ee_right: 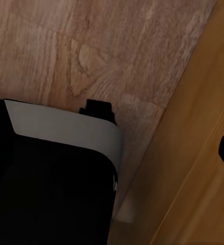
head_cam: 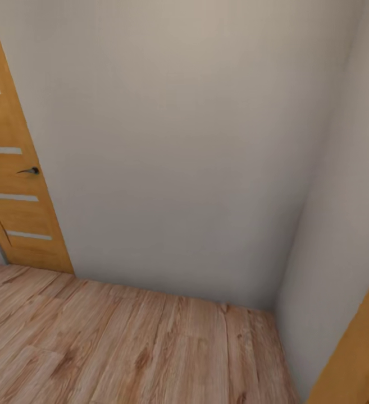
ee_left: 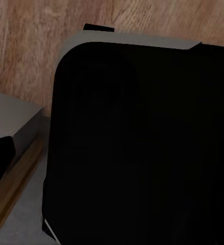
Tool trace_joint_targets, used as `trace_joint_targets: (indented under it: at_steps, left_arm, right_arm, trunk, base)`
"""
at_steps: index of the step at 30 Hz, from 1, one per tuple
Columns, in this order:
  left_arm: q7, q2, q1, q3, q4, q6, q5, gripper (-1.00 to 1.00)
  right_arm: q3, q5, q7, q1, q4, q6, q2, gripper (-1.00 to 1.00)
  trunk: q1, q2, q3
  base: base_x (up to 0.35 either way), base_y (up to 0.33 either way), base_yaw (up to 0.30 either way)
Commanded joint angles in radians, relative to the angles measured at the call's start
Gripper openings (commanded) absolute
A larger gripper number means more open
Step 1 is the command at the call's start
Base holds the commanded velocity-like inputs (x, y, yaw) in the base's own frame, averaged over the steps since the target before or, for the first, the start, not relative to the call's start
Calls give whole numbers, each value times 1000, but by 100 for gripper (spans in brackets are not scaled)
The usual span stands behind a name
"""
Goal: Move the two storage containers from the living room to the garage. In the garage, place one container on the floor and stack the other container on top of it (either order is fine).
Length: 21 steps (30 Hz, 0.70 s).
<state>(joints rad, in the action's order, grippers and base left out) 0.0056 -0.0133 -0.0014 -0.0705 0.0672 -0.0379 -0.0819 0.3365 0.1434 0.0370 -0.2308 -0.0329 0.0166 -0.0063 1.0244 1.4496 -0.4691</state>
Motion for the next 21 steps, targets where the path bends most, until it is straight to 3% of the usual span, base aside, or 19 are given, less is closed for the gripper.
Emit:
trace_joint_targets:
  at_steps: [1,7,21]
  left_arm:
    - [1,0,0,-6,0,-2,-6,100]
    - [1,0,0,-6,0,-2,-6,100]
    - [1,0,0,-6,0,-2,-6,100]
  right_arm:
    - [9,10,1,-1,-1,2,0,100]
    - [9,10,1,-1,-1,2,-1,100]
    - [9,10,1,-1,0,2,0,100]
  trunk:
    - [1,0,-1]
    - [1,0,-1]
    - [1,0,-1]
  base:
    - [323,0,267]
    - [323,0,235]
    - [323,0,29]
